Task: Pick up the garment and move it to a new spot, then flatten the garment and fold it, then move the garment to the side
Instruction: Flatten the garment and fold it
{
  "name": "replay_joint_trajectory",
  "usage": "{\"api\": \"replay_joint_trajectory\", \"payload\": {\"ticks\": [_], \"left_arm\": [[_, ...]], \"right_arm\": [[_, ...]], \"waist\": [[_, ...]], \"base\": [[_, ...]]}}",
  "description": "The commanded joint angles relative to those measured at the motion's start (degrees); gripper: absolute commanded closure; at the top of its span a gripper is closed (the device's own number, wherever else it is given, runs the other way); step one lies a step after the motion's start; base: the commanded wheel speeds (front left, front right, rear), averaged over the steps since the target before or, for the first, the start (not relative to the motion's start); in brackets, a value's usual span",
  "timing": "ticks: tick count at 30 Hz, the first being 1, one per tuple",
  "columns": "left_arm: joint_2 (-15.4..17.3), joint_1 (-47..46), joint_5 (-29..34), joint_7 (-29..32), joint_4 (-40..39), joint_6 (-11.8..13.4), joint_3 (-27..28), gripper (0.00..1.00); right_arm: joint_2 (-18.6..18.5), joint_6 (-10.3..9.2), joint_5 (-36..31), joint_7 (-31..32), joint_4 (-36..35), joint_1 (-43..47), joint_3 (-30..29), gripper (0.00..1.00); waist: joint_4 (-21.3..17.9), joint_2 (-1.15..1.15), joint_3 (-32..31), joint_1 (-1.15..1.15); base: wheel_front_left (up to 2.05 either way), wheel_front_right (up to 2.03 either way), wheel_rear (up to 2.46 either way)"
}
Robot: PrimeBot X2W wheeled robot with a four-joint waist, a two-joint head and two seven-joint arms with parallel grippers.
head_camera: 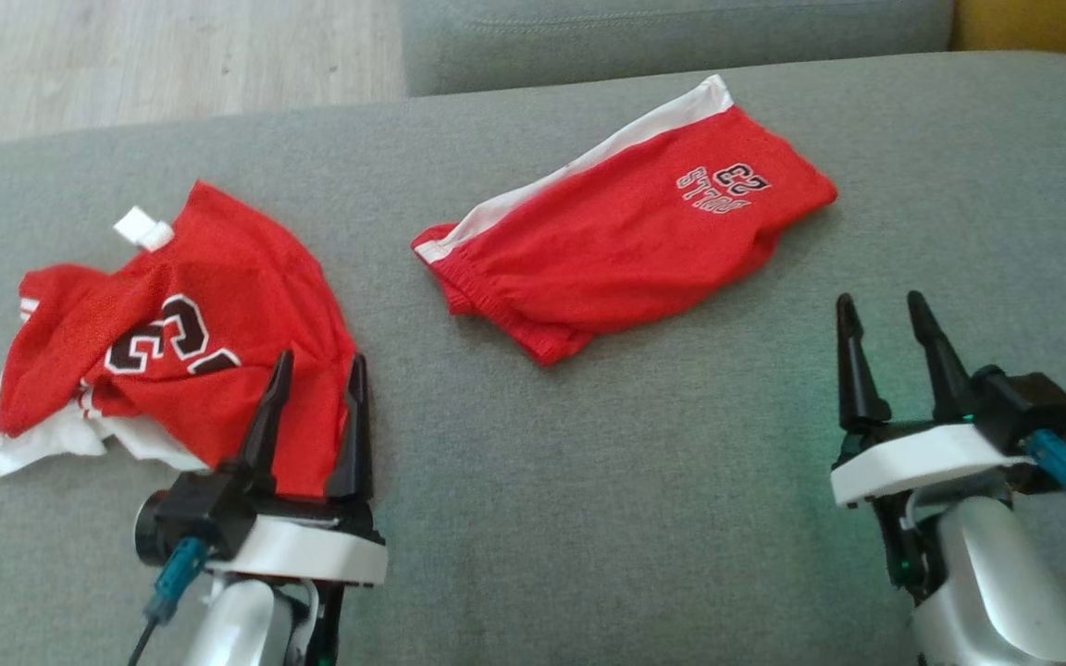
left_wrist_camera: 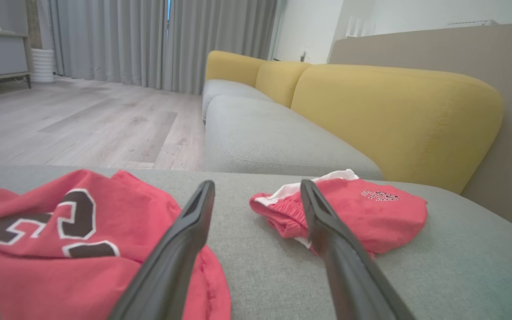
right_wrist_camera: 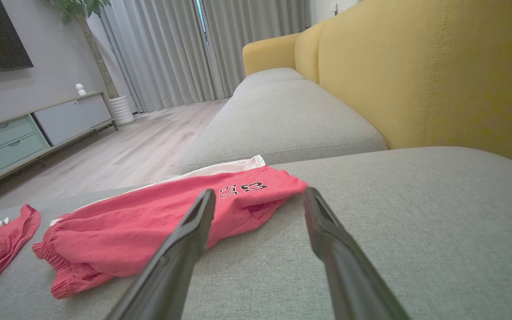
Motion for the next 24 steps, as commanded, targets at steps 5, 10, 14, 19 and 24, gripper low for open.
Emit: {"api": "replay_joint_trajectory", "payload": {"ticks": [5,10,14,19,24], "left_arm": [[-0.7,-4.6,1.3,-0.3,-1.2,-1.2,1.3,0.0],[-1.0,-7.4,1.5,-0.3,-0.8,-1.9,-0.2,0.0],[-1.1,-9.5,1.3,-0.3,-0.5,-2.2,-1.7,0.0],[-1.2,-10.9,0.2,-0.3,-0.4,-2.2,-3.5,0.0],[-1.2,-11.8,-0.8,-0.3,-0.7,-1.7,-5.5,0.0]], "right_arm": [[0.4,0.19,0.5,2.4,-0.4,-6.5,-2.5,0.0],[0.4,0.19,3.2,7.2,5.4,-15.0,-8.2,0.0],[0.1,0.19,4.3,10.6,12.8,-22.2,-15.0,0.0],[-0.9,0.19,1.7,13.2,21.3,-28.4,-23.1,0.0],[-1.9,0.19,-2.5,15.2,29.8,-33.8,-28.8,0.0]], "waist": [[2.5,0.0,3.4,0.0],[5.8,0.0,7.5,0.0],[8.5,0.0,10.3,0.0],[10.7,0.0,12.0,0.0],[12.4,0.0,13.2,0.0]], "base": [[0.0,0.0,0.0],[0.0,0.0,0.0],[0.0,0.0,0.0],[0.0,0.0,0.0],[0.0,0.0,0.0]]}}
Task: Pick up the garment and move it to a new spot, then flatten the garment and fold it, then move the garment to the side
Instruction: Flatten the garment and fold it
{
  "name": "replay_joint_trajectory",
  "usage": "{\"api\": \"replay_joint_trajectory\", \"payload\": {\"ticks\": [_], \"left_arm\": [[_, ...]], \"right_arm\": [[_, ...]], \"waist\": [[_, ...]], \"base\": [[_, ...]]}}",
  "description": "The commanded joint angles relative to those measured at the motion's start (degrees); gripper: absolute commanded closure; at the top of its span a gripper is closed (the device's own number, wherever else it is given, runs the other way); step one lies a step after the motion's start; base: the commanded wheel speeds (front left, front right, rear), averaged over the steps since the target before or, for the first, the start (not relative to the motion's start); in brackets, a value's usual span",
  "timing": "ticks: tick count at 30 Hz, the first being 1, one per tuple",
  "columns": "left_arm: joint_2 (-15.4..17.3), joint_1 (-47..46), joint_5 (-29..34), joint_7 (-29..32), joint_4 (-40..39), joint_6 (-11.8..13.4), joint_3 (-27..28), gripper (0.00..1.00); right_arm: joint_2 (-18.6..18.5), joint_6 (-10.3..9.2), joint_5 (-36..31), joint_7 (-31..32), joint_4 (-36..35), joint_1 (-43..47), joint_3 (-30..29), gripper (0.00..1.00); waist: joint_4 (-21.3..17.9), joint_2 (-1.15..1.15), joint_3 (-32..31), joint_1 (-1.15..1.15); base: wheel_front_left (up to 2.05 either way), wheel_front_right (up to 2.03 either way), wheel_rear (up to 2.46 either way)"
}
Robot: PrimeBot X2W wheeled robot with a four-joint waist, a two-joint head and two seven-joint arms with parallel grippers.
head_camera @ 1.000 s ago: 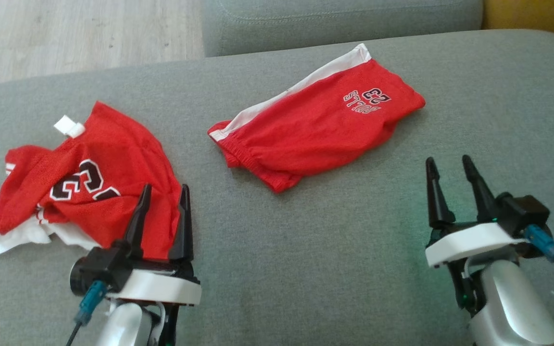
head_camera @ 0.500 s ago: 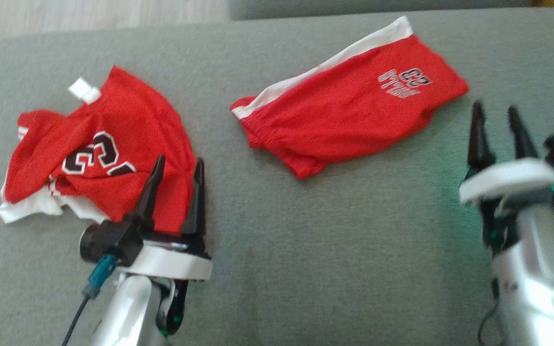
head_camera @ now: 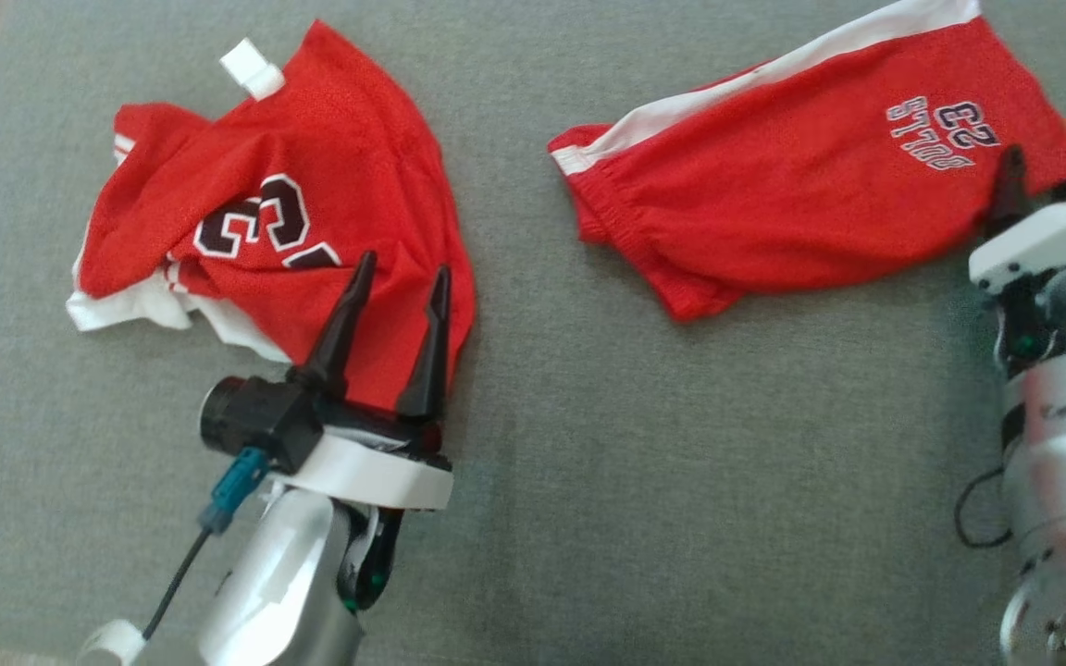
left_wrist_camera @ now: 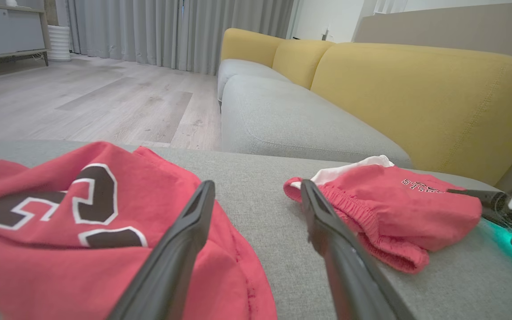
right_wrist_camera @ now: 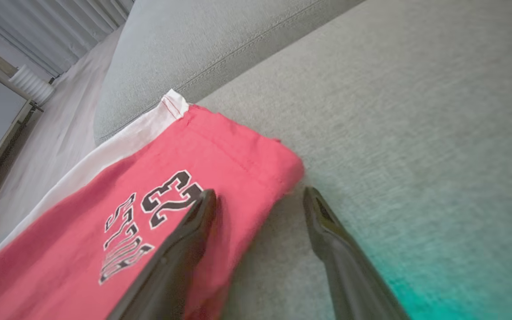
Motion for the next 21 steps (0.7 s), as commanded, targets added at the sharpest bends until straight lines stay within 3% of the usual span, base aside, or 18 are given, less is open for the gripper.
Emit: {"api": "replay_joint_trajectory", "payload": {"ticks": [1,12,13,14,15,21], "left_arm": [[0.2,-1.9,-0.3,-0.3,-2.0,0.3,1.1,0.0],[0.2,-3.6,-1.7,-0.3,-2.7,1.2,-1.1,0.0],[0.2,-3.7,-1.8,-0.3,-2.8,1.3,-1.2,0.0],[0.2,-3.8,-1.9,-0.3,-2.8,1.4,-1.2,0.0],[0.2,-3.9,-2.0,-0.3,-2.8,1.5,-1.2,0.0],[0.2,-4.0,-2.1,-0.3,-2.9,1.8,-0.8,0.0]], "right_arm": [[-0.4,0.2,-0.8,0.4,0.0,-2.8,0.5,0.0],[-3.0,0.2,-6.4,3.2,10.1,-9.2,-2.1,0.0],[-3.1,0.2,-6.6,3.2,10.6,-9.7,-1.8,0.27],[-3.1,0.2,-6.6,3.1,11.0,-10.2,-1.6,0.68],[-3.1,0.2,-6.6,2.7,11.2,-10.7,-1.3,1.0],[-3.3,0.2,-5.2,-4.3,11.0,-12.0,2.2,1.0]], "waist": [[1.0,0.0,0.9,-0.02],[2.9,0.0,2.9,-0.02],[3.0,0.0,3.0,-0.02],[3.0,0.0,3.2,-0.02],[2.9,0.0,3.3,-0.02],[1.9,0.0,2.5,-0.02]], "base": [[0.0,0.0,0.0],[0.0,0.0,0.0],[0.0,0.0,0.0],[0.0,0.0,0.0],[0.0,0.0,0.0],[0.0,0.0,0.0]]}}
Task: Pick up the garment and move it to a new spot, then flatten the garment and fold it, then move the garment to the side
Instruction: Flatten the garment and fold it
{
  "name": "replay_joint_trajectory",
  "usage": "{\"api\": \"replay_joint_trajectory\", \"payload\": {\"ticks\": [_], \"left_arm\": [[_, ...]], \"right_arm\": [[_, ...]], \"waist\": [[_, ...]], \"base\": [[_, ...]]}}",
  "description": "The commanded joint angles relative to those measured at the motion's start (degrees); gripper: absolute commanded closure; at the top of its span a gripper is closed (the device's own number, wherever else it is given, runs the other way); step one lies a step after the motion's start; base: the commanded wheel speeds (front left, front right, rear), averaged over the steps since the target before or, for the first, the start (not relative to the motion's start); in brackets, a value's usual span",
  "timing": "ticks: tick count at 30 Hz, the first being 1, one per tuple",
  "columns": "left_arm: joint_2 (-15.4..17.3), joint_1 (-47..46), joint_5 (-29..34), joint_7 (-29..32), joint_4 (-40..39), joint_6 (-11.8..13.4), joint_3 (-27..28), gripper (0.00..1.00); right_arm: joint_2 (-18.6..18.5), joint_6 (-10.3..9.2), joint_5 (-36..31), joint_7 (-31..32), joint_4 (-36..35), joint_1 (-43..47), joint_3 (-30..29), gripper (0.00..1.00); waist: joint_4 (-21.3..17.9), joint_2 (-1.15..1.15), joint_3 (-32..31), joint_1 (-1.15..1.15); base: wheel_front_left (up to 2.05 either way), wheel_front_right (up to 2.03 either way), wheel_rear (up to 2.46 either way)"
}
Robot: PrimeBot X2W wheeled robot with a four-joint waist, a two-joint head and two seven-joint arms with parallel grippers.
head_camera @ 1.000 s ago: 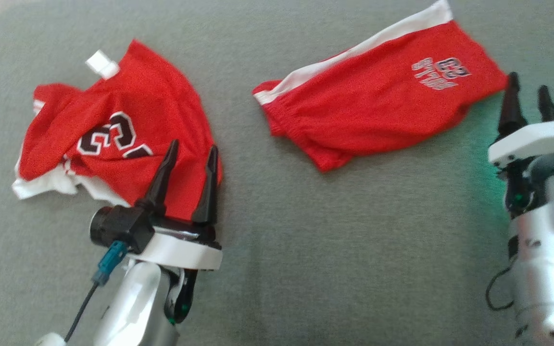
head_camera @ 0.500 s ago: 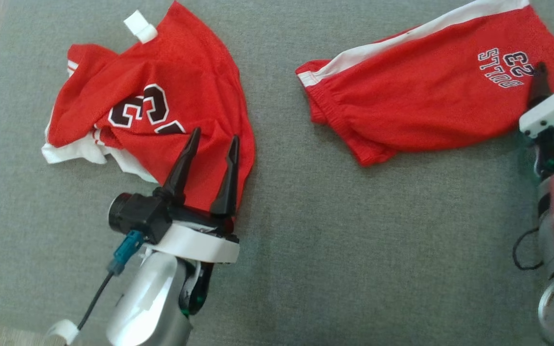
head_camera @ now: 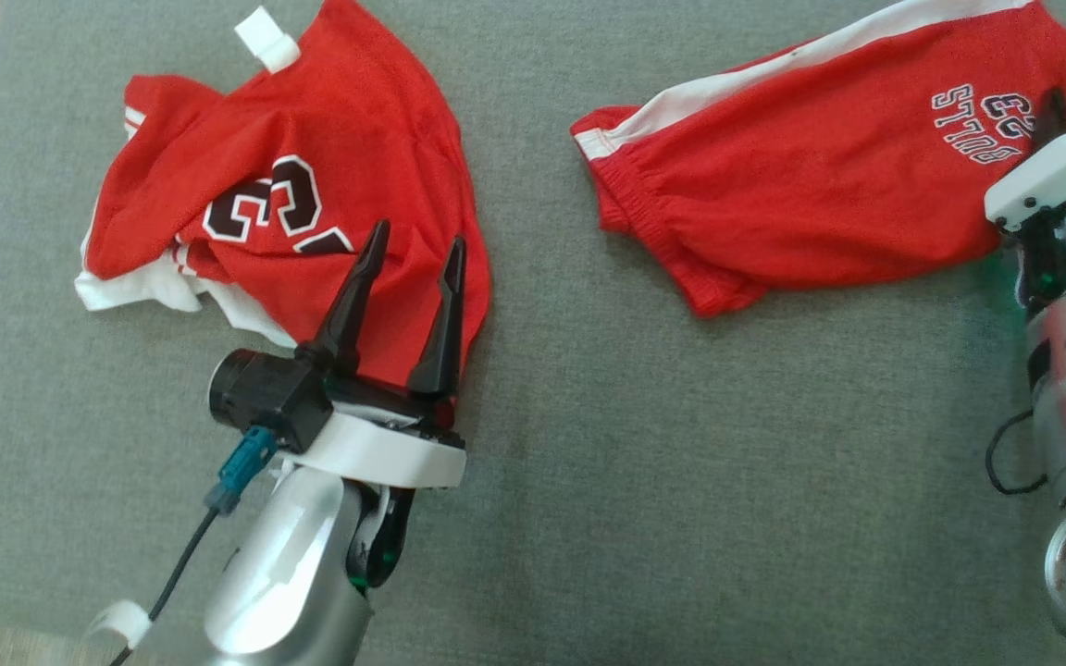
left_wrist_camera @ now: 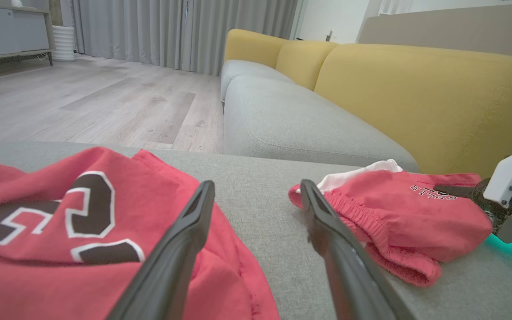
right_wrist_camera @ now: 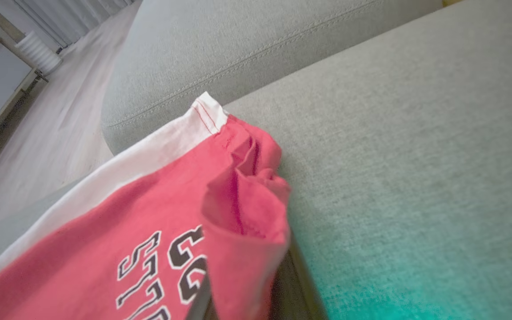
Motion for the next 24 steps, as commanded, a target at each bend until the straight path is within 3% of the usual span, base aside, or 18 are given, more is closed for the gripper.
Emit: {"api": "replay_joint_trajectory", "payload": {"ticks": [1,8,15,24], "left_arm": [[0.3,-1.1,-0.6,-0.3,-2.1,0.4,1.7,0.0],[0.3,0.8,-0.5,-0.3,-2.5,0.1,2.7,0.0],[0.3,3.3,0.4,-0.3,-3.3,-0.6,4.6,0.0],[0.3,5.7,1.0,-0.3,-4.0,-1.3,5.8,0.0]], "right_arm": [[1.0,0.2,1.2,-1.9,-1.5,-0.9,1.7,1.0],[1.4,0.2,8.5,-6.2,-4.2,2.5,5.6,1.0],[3.4,0.2,17.3,-7.1,-11.7,10.5,9.9,1.0],[5.3,0.2,22.4,-7.4,-20.7,22.1,10.7,1.0]], "waist": [[-0.5,0.0,-0.7,-0.01],[-3.8,0.0,-4.2,-0.01],[-8.7,0.0,-8.1,-0.01],[-12.7,0.0,-11.0,-0.01]], "base": [[0.0,0.0,0.0],[0.0,0.0,0.0],[0.0,0.0,0.0],[0.0,0.0,0.0]]}}
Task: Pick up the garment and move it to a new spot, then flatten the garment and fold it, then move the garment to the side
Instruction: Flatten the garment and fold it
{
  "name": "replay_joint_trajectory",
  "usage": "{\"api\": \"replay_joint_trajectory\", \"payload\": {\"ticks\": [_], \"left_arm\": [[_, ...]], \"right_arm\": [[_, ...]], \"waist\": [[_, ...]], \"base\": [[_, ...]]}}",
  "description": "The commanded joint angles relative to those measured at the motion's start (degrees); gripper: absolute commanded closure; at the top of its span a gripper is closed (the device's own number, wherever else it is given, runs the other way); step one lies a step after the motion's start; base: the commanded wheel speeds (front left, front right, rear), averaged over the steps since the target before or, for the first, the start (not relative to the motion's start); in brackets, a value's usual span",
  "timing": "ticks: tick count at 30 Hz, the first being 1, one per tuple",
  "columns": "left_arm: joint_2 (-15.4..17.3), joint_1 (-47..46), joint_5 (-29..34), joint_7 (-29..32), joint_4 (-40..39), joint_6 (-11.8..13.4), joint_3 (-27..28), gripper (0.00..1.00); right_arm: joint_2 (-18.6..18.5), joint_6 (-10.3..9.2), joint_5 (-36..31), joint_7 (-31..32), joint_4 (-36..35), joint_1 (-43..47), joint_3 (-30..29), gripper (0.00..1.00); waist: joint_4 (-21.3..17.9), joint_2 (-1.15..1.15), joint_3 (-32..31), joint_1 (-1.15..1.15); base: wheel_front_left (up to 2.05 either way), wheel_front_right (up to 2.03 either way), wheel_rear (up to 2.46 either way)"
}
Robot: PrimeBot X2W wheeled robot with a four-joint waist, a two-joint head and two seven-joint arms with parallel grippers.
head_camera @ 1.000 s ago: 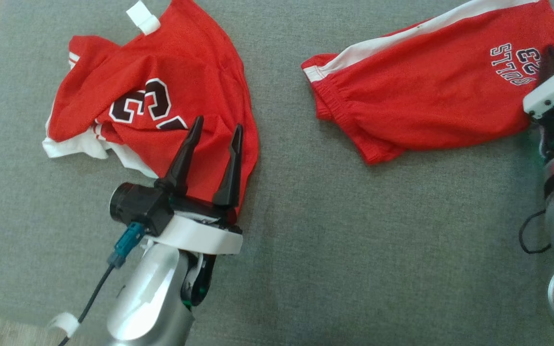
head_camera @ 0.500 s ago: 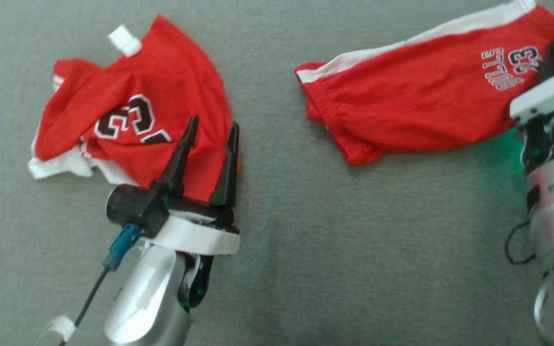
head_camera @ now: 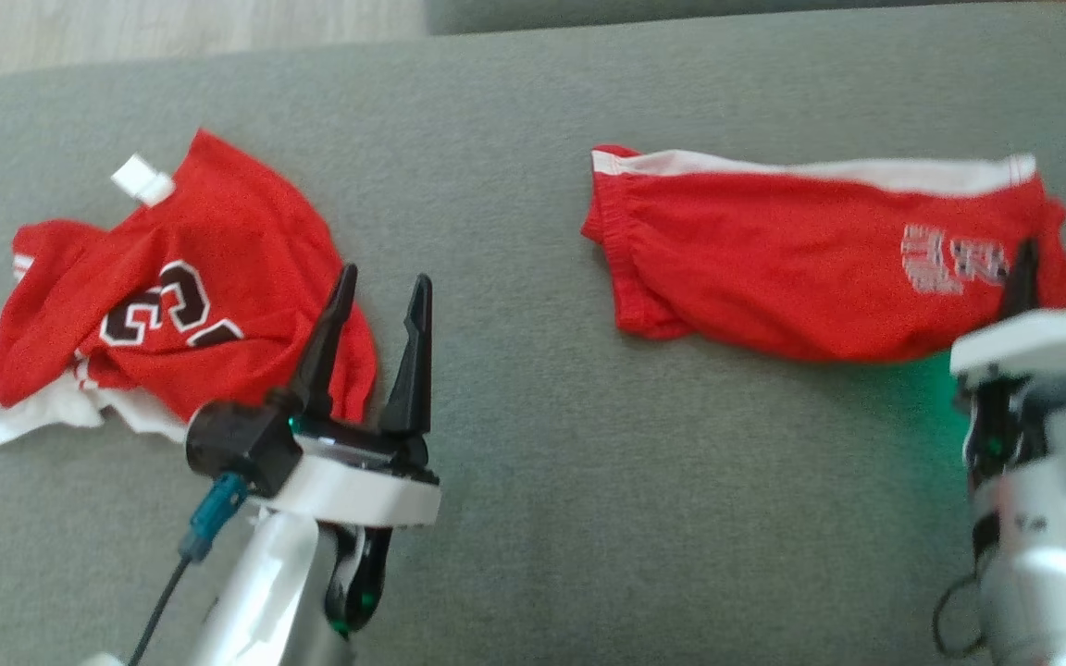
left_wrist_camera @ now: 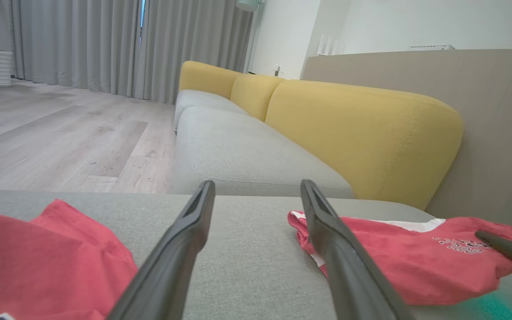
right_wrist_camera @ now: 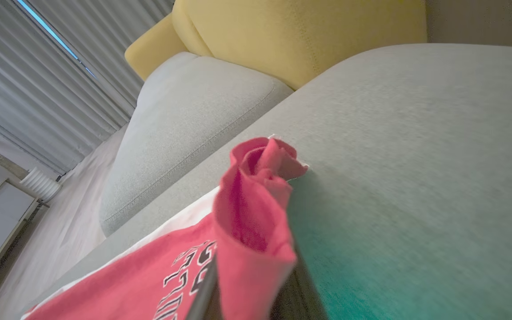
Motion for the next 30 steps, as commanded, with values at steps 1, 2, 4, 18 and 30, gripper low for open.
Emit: {"api": "replay_joint_trajectory", "payload": {"ticks": [1,2,4,18,30], "left_arm": [[0.3,0.3,0.4,-0.3,-1.9,-0.2,2.0,0.0],[0.3,0.5,0.4,-0.3,-1.9,-0.3,2.1,0.0],[0.3,0.9,0.5,-0.3,-2.0,-0.4,2.1,0.0],[0.3,0.8,1.3,-0.3,-1.2,-1.0,2.2,0.0],[0.3,1.6,1.2,-0.3,-0.7,-1.1,2.5,0.0]], "right_arm": [[0.6,0.2,0.4,-0.6,-2.1,-0.3,1.1,1.0],[0.8,0.2,0.8,-0.7,-2.7,0.8,0.7,1.0],[1.1,0.2,1.2,-1.1,-4.0,2.4,0.0,1.0],[1.6,0.2,3.0,-3.2,-6.1,1.9,-0.5,1.0],[1.6,0.2,6.0,-4.2,-8.5,-1.9,10.7,1.0]], "waist": [[-0.9,0.0,-0.8,0.01],[-1.1,0.0,-0.9,0.01],[-1.3,0.0,-0.9,0.01],[0.0,0.0,-0.5,0.01],[2.4,0.0,-2.4,0.01]], "base": [[0.0,0.0,0.0],[0.0,0.0,0.0],[0.0,0.0,0.0],[0.0,0.0,0.0],[0.0,0.0,0.0]]}}
